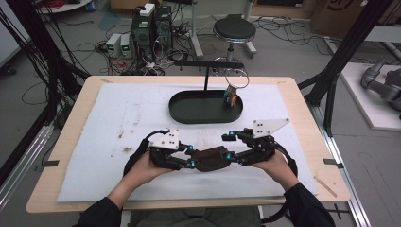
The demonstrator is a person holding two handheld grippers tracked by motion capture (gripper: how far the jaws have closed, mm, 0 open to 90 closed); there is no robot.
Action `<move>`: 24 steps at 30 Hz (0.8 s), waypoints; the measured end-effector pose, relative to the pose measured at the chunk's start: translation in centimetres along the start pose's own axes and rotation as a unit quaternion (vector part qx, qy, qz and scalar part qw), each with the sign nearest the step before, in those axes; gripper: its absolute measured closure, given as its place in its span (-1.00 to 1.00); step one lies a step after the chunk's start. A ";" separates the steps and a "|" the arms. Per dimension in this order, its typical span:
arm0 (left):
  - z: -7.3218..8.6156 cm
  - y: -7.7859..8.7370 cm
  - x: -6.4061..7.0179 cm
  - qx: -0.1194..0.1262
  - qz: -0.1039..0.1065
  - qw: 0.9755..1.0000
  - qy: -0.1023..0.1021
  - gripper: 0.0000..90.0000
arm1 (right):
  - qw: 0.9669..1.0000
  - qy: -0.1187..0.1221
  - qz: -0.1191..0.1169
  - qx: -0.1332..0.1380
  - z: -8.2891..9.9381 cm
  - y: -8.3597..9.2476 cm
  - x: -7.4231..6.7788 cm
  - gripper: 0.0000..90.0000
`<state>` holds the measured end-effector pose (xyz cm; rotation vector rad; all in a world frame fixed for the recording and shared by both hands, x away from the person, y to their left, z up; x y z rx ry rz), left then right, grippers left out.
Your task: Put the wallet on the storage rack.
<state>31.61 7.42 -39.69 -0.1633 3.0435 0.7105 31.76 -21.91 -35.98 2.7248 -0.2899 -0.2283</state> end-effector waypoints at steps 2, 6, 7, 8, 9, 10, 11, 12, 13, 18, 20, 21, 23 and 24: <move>0.0 0.0 0.0 0.002 0.000 1.000 -0.001 0.47 | 1.000 0.000 -0.002 -0.013 0.1 -0.5 0.0 -0.07; -0.1 0.3 -0.1 0.013 0.000 1.000 0.000 0.47 | 0.999 -0.003 -0.004 -0.041 0.4 -1.0 0.1 0.16; -0.1 0.4 0.0 0.017 0.000 1.000 0.001 0.47 | 0.999 -0.003 -0.008 -0.044 0.4 -1.0 0.0 0.34; -0.2 0.5 0.0 0.021 0.000 1.000 0.002 0.47 | 0.999 0.004 -0.009 -0.040 0.4 -1.0 0.0 0.37; -0.2 0.5 0.0 0.026 0.001 1.000 0.001 0.46 | 0.999 0.004 -0.011 -0.034 0.4 -0.9 0.0 0.42; -0.2 0.6 0.0 0.032 0.002 0.999 0.001 0.46 | 0.999 0.004 -0.015 -0.028 0.4 -0.7 0.0 0.45; -0.3 0.6 0.0 0.037 0.003 0.999 0.002 0.45 | 1.000 0.004 -0.017 -0.020 0.4 -0.6 0.0 0.48; -0.3 0.7 0.0 0.047 0.002 0.999 0.004 0.43 | 1.000 0.005 -0.020 -0.014 0.4 -0.5 0.0 0.50; -0.3 0.8 0.0 0.063 -0.001 0.998 0.009 0.39 | 1.000 0.004 -0.021 -0.008 0.3 -0.3 0.0 0.52; 0.1 1.0 -0.5 0.110 -0.004 0.993 0.042 0.10 | 0.999 -0.010 -0.020 0.044 0.3 0.4 0.1 0.55; 0.2 0.8 -0.5 0.111 -0.006 0.993 0.042 0.08 | 0.998 -0.014 -0.020 0.064 0.2 0.7 0.1 0.55; 0.2 0.6 -0.5 0.117 -0.005 0.992 0.044 0.08 | 0.997 -0.015 -0.023 0.069 0.1 0.8 0.1 0.55; 0.1 0.4 -0.4 0.119 0.000 0.992 0.044 0.08 | 0.997 -0.018 -0.027 0.073 0.1 0.8 0.0 0.55; 0.1 0.3 -0.3 0.121 0.005 0.992 0.040 0.14 | 0.997 -0.014 -0.026 0.074 0.1 0.7 0.0 0.55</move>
Point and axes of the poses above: each handheld gripper's, and its own axes: y roughly backward along the jaws, z roughly out of its underside, x roughly to its right, the point moved 1 cm from there along -y, roughly forward along the jaws, and after that the axes turned 3 degrees about -y, right-handed, at the moved point
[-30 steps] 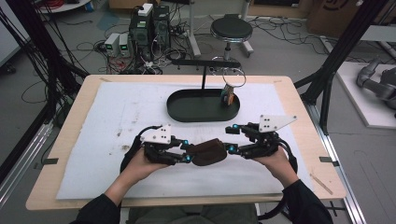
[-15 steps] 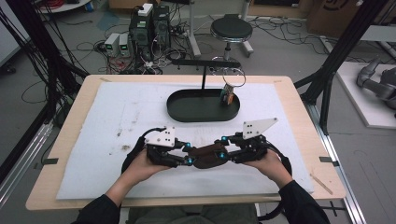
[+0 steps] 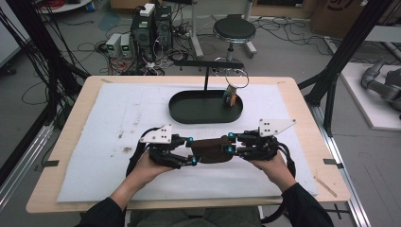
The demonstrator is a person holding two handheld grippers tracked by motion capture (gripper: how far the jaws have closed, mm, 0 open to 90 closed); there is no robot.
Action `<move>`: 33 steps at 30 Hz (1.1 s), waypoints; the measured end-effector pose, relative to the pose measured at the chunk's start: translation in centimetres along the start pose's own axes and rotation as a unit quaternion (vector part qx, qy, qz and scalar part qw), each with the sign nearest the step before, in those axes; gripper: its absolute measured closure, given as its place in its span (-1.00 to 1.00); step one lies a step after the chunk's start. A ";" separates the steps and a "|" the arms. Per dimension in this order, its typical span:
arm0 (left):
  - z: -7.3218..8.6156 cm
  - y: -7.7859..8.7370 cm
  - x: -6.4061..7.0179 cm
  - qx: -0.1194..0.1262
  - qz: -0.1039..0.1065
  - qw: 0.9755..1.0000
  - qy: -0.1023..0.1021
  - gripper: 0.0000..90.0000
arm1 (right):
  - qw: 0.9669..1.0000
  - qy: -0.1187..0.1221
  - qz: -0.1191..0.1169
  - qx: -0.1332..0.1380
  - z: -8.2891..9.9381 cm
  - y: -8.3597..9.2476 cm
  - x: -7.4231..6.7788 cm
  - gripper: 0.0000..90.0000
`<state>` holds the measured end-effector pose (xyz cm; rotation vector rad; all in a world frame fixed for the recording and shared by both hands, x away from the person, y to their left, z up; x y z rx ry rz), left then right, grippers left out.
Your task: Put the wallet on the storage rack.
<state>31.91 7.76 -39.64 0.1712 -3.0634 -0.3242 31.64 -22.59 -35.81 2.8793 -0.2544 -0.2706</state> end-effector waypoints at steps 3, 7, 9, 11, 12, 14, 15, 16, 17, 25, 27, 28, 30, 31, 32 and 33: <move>-0.1 0.3 0.0 0.003 0.009 1.000 -0.007 0.38 | 1.000 0.002 -0.007 -0.004 0.1 -0.2 0.0 0.52; -0.3 0.4 0.2 -0.013 0.009 1.000 -0.012 0.45 | 0.999 0.011 0.008 -0.039 0.1 -0.3 0.0 0.25; -0.4 0.6 0.1 -0.018 0.012 1.000 -0.009 0.46 | 0.998 0.008 0.001 -0.060 0.2 -0.4 0.1 0.21; -0.6 0.7 0.1 -0.025 0.012 1.000 -0.008 0.47 | 0.997 0.015 0.002 -0.074 0.3 -0.5 0.0 0.23; -0.6 0.8 0.1 -0.028 0.016 0.999 -0.008 0.47 | 0.997 0.014 0.001 -0.078 0.3 -0.6 0.0 0.30; -0.7 0.9 0.2 -0.029 0.017 0.999 -0.012 0.47 | 0.997 0.020 0.002 -0.080 0.4 -0.5 0.1 0.43; -0.8 0.9 0.2 -0.026 0.016 0.999 -0.013 0.47 | 0.997 0.020 -0.002 -0.078 0.3 -0.5 0.1 0.47; -0.8 0.9 0.2 -0.022 0.016 1.000 -0.015 0.46 | 0.997 0.021 -0.003 -0.071 0.4 -0.5 0.1 0.49; -0.8 0.9 0.3 -0.018 0.014 1.000 -0.016 0.45 | 0.998 0.021 -0.004 -0.066 0.4 -0.4 0.1 0.52; -1.0 1.2 0.1 0.044 -0.011 0.999 -0.003 0.22 | 1.000 0.002 -0.001 -0.022 0.5 -0.2 0.1 0.58; -0.9 1.3 0.1 0.049 -0.014 0.999 0.000 0.23 | 1.000 0.005 0.003 -0.020 0.5 -0.3 0.1 0.58; -0.9 1.4 0.0 0.050 -0.016 0.999 -0.002 0.28 | 1.000 0.005 0.003 -0.019 0.5 -0.3 0.1 0.58; -0.9 1.4 0.0 0.053 -0.012 0.999 -0.001 0.32 | 1.000 0.004 0.002 -0.018 0.5 -0.3 0.1 0.58; -0.9 1.5 0.0 0.054 -0.009 0.998 -0.002 0.36 | 1.000 0.003 0.000 -0.018 0.5 -0.3 0.1 0.58; -0.9 1.5 0.0 0.053 -0.007 0.999 -0.003 0.38 | 1.000 0.002 -0.001 -0.018 0.5 -0.3 0.1 0.57; -0.9 1.5 0.0 0.054 -0.005 0.999 -0.002 0.40 | 1.000 0.003 -0.002 -0.018 0.5 -0.3 0.1 0.55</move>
Point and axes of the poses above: each handheld gripper's, and its own axes: y roughly backward along the jaws, z roughly out of its underside, x roughly to its right, the point moved 1 cm from there along -y, roughly forward along the jaws, and after that the axes turned 3 degrees about -y, right-handed, at the moved point
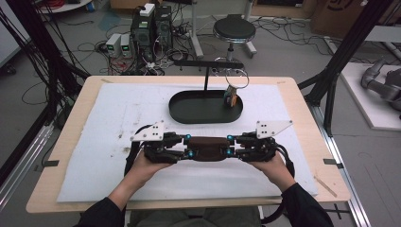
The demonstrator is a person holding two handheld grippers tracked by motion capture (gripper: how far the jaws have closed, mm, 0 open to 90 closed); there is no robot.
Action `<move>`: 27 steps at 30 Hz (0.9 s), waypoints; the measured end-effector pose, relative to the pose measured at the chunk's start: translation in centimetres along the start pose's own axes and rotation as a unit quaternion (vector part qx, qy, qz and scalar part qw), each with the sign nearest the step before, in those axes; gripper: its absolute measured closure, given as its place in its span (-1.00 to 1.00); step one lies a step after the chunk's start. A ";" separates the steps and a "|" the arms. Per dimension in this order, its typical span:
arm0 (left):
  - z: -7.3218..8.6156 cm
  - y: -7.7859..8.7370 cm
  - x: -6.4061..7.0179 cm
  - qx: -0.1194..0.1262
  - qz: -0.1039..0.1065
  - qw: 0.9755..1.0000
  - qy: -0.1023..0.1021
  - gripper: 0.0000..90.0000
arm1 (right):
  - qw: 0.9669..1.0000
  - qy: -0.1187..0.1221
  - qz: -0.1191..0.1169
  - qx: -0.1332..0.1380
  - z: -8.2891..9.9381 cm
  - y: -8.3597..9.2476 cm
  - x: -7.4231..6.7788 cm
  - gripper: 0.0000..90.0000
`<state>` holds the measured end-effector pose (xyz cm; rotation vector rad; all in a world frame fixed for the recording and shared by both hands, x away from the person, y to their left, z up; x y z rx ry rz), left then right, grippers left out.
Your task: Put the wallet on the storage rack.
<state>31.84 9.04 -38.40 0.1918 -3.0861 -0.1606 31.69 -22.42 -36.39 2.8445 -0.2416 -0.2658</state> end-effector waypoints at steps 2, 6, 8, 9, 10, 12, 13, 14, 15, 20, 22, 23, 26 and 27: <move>0.0 0.0 0.0 -0.001 0.002 1.000 -0.001 0.43 | 1.000 0.005 0.007 -0.002 0.0 0.0 0.0 0.44; 0.0 0.1 0.0 -0.005 -0.003 1.000 -0.004 0.46 | 1.000 -0.001 0.027 -0.002 0.0 0.3 0.3 0.11; -0.1 0.2 0.0 -0.003 -0.007 1.000 -0.003 0.47 | 0.999 -0.005 0.037 0.004 0.0 0.7 0.4 -0.02; -0.1 0.2 -0.1 -0.004 -0.007 1.000 -0.003 0.47 | 0.999 -0.005 0.044 0.008 -0.1 1.0 0.6 -0.04; -0.1 0.3 -0.1 -0.002 -0.010 1.000 -0.004 0.47 | 0.999 -0.006 0.053 0.010 -0.1 1.3 0.7 -0.07; -0.2 0.4 -0.2 -0.001 -0.015 1.000 -0.005 0.47 | 0.997 -0.010 0.072 0.014 0.0 1.9 1.0 -0.11; -0.3 0.5 -0.2 -0.002 -0.019 1.000 -0.005 0.47 | 0.996 -0.008 0.082 0.018 0.0 2.3 1.2 -0.13; -0.3 0.6 -0.3 -0.003 -0.023 1.000 -0.006 0.47 | 0.996 -0.009 0.092 0.019 0.0 2.6 1.3 -0.15; -0.3 0.6 -0.4 -0.003 -0.028 1.000 -0.006 0.47 | 0.994 -0.009 0.103 0.021 0.1 3.0 1.5 -0.18; -0.6 1.1 -0.8 -0.005 -0.052 0.999 -0.008 0.47 | 0.984 -0.013 0.173 0.033 0.4 4.7 2.4 -0.31; -0.7 1.2 -1.1 -0.012 -0.065 0.998 -0.011 0.47 | 0.979 -0.012 0.202 0.030 0.7 5.3 2.8 -0.33; -0.7 1.2 -1.2 -0.012 -0.073 0.997 -0.014 0.47 | 0.976 -0.016 0.213 0.030 0.8 5.6 3.0 -0.33; -0.7 1.4 -1.7 -0.011 -0.093 0.995 -0.013 0.47 | 0.970 -0.017 0.241 0.033 1.1 6.3 3.4 -0.35; -0.7 1.4 -1.9 -0.017 -0.100 0.995 -0.013 0.47 | 0.968 -0.018 0.247 0.034 1.2 6.5 3.5 -0.36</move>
Point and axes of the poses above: each handheld gripper's, and its own axes: y roughly backward along the jaws, z roughly out of its underside, x roughly to its right, the point moved 1 cm from there along -y, roughly forward along the jaws, and after that the axes turned 3 degrees about -y, right-handed, at the moved point
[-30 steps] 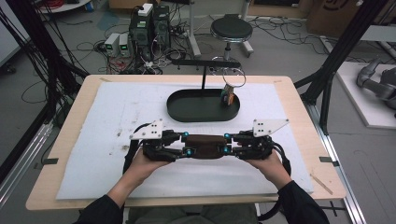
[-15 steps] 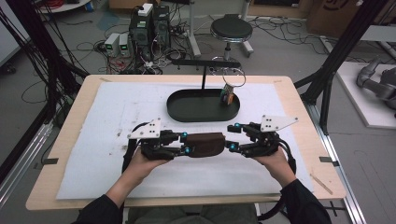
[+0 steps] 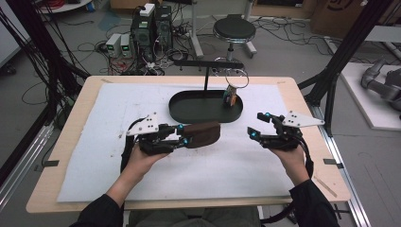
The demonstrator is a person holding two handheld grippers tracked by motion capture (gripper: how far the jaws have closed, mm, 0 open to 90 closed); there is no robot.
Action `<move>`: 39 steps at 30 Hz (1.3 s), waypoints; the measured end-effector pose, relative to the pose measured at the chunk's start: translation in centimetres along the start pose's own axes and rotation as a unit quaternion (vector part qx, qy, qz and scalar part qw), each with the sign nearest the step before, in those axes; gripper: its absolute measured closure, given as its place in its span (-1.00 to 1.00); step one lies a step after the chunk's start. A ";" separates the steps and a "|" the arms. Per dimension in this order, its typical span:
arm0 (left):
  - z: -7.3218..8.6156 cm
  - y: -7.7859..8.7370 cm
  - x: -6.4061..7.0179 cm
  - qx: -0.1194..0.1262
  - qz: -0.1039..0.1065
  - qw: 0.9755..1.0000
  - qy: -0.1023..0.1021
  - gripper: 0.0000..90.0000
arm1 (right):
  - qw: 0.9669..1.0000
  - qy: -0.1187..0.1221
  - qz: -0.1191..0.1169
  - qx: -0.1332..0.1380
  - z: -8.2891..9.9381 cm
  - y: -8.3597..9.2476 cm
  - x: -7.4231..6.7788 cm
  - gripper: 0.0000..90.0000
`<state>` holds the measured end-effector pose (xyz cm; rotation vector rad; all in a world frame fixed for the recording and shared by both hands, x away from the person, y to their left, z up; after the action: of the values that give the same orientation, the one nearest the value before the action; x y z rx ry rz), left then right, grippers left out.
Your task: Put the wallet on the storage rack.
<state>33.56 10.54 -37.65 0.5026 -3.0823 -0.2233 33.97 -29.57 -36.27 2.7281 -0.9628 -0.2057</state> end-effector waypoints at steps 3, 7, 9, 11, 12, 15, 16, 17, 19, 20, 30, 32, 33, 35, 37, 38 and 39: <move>-0.1 -0.1 -0.5 -0.004 -0.019 1.000 -0.005 0.47 | 1.000 -0.002 0.018 0.002 0.2 0.3 0.4 -0.38; -0.2 -0.3 -1.3 -0.003 -0.035 0.999 -0.003 0.47 | 1.000 -0.003 0.029 0.002 0.3 0.6 0.8 -0.40; -0.1 -0.5 -1.7 -0.004 -0.045 0.999 -0.002 0.47 | 0.999 -0.007 0.031 0.004 0.4 0.8 1.0 -0.41; -0.1 -0.7 -2.1 -0.006 -0.052 0.999 0.002 0.47 | 0.999 -0.007 0.036 0.005 0.4 0.9 1.2 -0.41; -0.1 -0.8 -2.3 -0.006 -0.057 0.998 0.002 0.47 | 0.999 -0.008 0.039 0.006 0.4 1.0 1.3 -0.41; 0.0 -1.2 -3.1 -0.002 -0.067 0.998 0.007 0.47 | 0.999 -0.011 0.044 0.008 0.5 1.3 1.6 -0.42; 0.0 -1.4 -3.3 -0.005 -0.069 0.998 0.010 0.47 | 0.999 -0.012 0.045 0.008 0.5 1.3 1.6 -0.42; 0.1 -1.6 -3.6 -0.007 -0.074 0.997 0.010 0.47 | 0.999 -0.011 0.048 0.009 0.5 1.4 1.7 -0.42; 0.3 -2.1 -4.1 -0.006 -0.083 0.996 0.013 0.47 | 0.999 -0.013 0.049 0.009 0.5 1.5 1.8 -0.42; 0.5 -2.3 -4.3 -0.008 -0.086 0.996 0.013 0.47 | 0.999 -0.012 0.051 0.010 0.6 1.5 1.9 -0.43; 0.9 -4.5 -6.7 -0.014 -0.116 0.993 0.020 0.48 | 0.998 -0.014 0.055 0.009 0.6 1.6 2.1 -0.43; 0.9 -5.0 -7.2 -0.018 -0.123 0.992 0.024 0.48 | 0.998 -0.014 0.055 0.010 0.6 1.6 2.1 -0.43; 1.0 -5.2 -7.5 -0.018 -0.126 0.992 0.025 0.48 | 0.998 -0.013 0.056 0.010 0.7 1.6 2.1 -0.43; 1.2 -5.7 -8.0 -0.020 -0.132 0.991 0.030 0.48 | 0.998 -0.012 0.057 0.009 0.7 1.7 2.2 -0.43; 1.3 -6.2 -8.5 -0.029 -0.138 0.989 0.034 0.48 | 0.998 -0.013 0.056 0.009 0.7 1.7 2.2 -0.43; 1.4 -6.5 -8.8 -0.029 -0.144 0.989 0.032 0.48 | 0.998 -0.013 0.056 0.009 0.7 1.7 2.3 -0.43; 1.6 -6.7 -9.0 -0.029 -0.149 0.988 0.033 0.48 | 0.998 -0.013 0.056 0.009 0.7 1.7 2.3 -0.43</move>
<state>44.15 7.34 -40.07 0.9477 -2.9147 -0.2916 34.57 -32.40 -36.63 2.6843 -1.1262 -0.2135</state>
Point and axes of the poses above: each handheld gripper's, and its own axes: y roughly backward along the jaws, z roughly out of its underside, x roughly to its right, the point moved 1 cm from there along -y, roughly forward along the jaws, and after that the axes turned 3 degrees about -y, right-handed, at the moved point
